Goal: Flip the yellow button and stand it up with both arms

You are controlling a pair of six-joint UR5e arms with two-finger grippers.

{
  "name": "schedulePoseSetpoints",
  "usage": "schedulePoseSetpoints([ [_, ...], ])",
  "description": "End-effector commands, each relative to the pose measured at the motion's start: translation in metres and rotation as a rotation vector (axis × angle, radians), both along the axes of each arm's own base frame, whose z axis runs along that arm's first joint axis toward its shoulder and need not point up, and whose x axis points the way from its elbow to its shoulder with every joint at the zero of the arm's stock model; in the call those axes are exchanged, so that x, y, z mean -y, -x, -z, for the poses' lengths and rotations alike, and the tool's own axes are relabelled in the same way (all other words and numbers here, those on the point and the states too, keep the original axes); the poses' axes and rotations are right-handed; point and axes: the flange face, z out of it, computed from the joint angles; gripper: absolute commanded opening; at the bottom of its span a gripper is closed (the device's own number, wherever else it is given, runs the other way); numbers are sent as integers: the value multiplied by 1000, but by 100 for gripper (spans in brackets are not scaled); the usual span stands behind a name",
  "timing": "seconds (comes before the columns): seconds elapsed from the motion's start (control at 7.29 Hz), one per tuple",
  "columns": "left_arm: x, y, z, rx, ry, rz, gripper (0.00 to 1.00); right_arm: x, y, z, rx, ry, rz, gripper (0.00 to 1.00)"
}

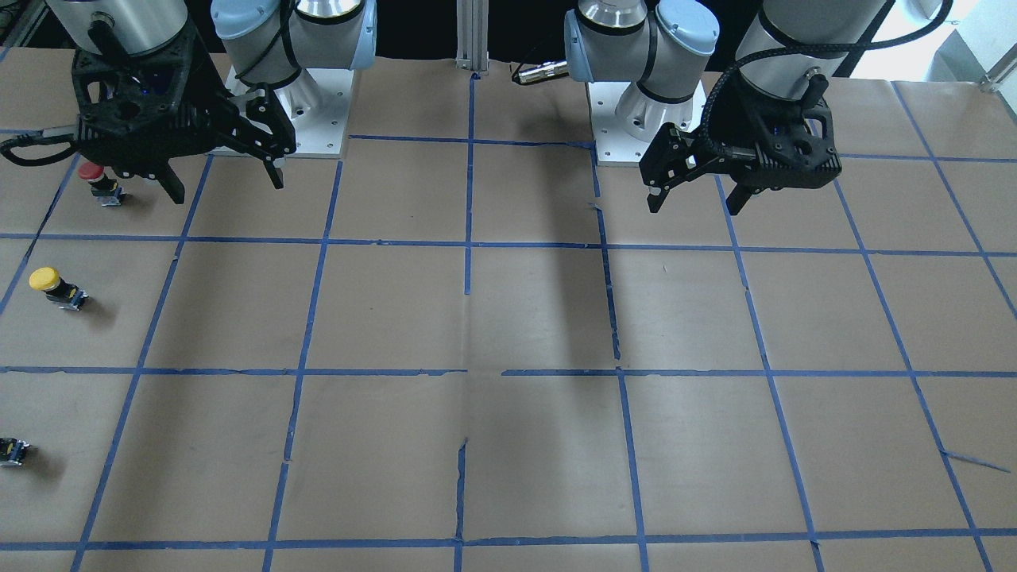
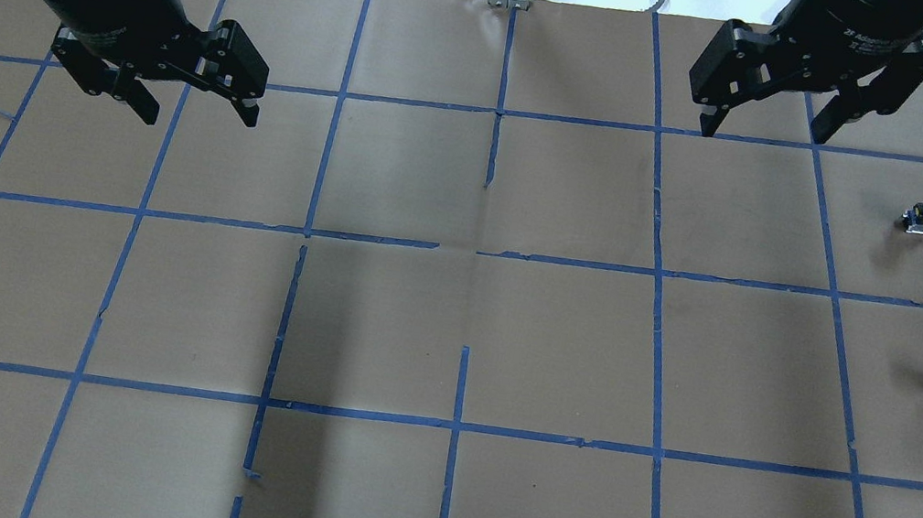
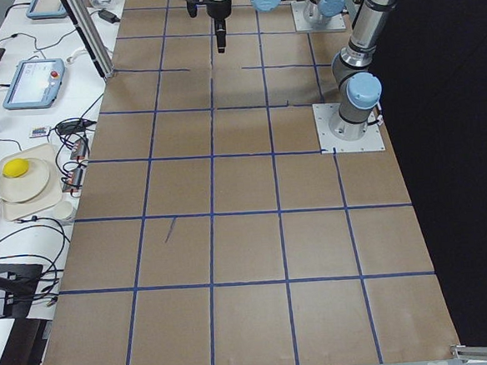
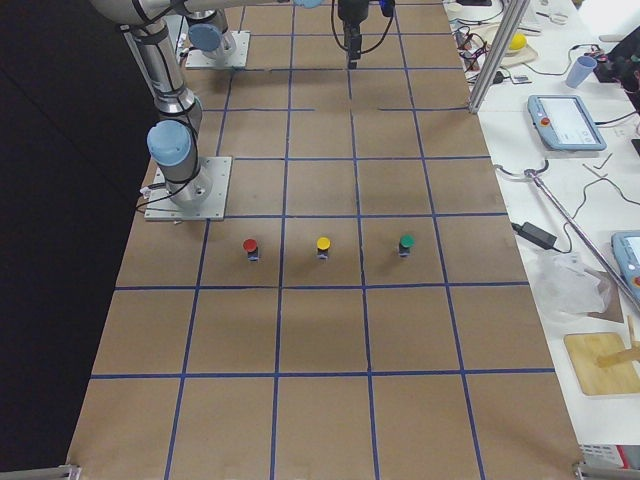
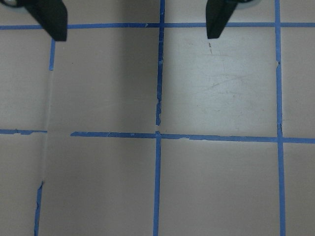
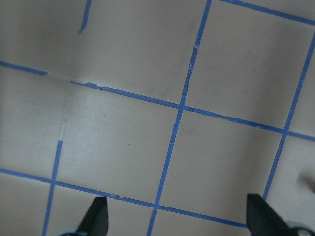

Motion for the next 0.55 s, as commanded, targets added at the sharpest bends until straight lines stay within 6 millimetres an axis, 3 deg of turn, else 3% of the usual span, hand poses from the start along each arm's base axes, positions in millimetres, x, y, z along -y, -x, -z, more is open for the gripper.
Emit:
schedulePoseSetpoints([
  [0.0, 0, 0, 0, 0, 1, 2, 100, -4, -5, -1, -7, -1, 57, 100],
  [0.41, 0, 0, 1, 0, 1, 2, 100, -5, -4, 0, -9, -3, 53, 100],
])
